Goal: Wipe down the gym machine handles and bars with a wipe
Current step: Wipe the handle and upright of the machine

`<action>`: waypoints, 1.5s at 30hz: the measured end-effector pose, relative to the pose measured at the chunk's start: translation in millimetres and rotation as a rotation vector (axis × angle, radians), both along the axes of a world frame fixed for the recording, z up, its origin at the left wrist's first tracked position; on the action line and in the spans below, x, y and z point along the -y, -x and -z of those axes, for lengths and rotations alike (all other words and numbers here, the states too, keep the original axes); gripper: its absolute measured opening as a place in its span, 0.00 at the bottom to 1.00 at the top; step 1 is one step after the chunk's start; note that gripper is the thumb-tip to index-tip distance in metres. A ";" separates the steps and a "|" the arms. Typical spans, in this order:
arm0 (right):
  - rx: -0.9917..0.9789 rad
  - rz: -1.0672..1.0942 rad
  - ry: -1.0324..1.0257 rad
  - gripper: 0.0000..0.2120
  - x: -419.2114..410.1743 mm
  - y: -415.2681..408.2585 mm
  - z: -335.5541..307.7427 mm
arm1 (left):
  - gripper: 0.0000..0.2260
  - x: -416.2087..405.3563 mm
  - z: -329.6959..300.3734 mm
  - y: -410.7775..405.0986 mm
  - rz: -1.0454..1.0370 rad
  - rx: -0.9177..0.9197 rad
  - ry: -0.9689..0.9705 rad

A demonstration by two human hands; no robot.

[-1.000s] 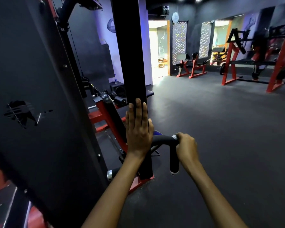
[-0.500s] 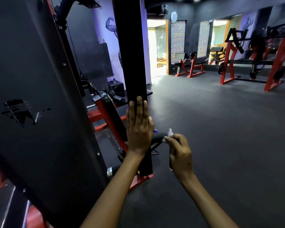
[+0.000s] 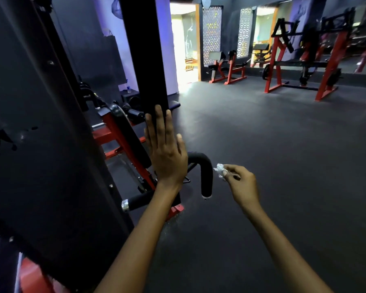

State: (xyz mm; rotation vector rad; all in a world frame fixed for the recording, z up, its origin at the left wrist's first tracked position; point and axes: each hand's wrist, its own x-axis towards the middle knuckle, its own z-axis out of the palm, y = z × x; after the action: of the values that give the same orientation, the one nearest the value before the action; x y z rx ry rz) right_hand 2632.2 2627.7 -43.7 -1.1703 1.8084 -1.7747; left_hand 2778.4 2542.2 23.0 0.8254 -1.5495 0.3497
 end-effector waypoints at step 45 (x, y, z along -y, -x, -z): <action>0.816 -0.081 -0.535 0.09 -60.2 0.4 140.7 | 0.14 -92.3 215.9 27.1 0.706 -0.421 -2.028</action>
State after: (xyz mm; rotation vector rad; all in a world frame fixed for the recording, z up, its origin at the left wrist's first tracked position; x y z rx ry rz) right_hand 2631.7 2687.9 -184.4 -0.2364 1.5238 -1.2949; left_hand 2751.3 2634.4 -193.0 1.4722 -1.2398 -2.0886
